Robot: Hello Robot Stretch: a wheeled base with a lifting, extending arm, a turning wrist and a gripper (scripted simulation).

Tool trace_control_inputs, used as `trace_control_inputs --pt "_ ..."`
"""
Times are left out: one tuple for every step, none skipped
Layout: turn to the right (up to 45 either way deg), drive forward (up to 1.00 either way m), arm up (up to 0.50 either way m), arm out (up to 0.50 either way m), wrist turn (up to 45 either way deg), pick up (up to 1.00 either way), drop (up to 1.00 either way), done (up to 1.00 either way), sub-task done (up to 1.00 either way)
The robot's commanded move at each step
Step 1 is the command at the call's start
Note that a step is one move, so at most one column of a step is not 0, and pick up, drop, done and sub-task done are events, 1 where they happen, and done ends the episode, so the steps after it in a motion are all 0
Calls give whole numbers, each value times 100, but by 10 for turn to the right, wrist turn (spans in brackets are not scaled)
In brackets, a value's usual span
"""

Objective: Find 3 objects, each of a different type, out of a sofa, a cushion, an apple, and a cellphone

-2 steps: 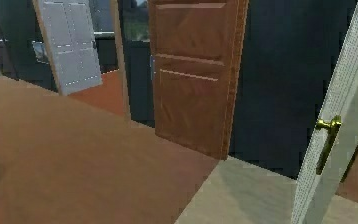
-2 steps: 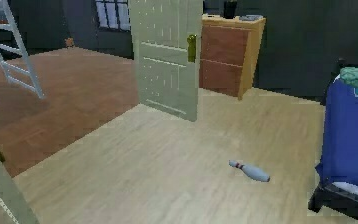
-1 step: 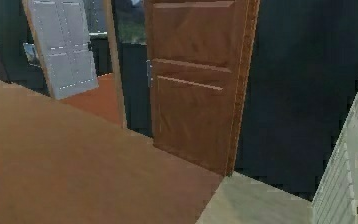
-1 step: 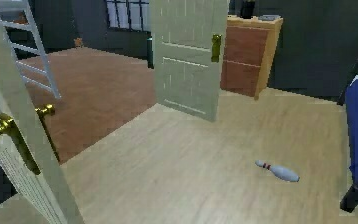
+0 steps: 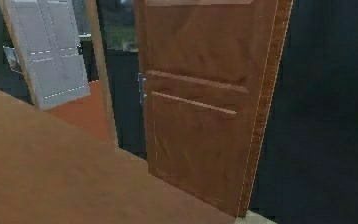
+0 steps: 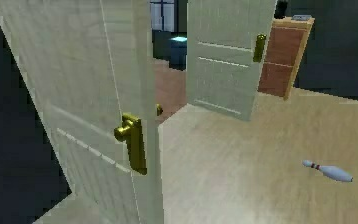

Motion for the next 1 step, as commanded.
trace_control_inputs --pt "-330 0 0 0 0 0 0 0 0"
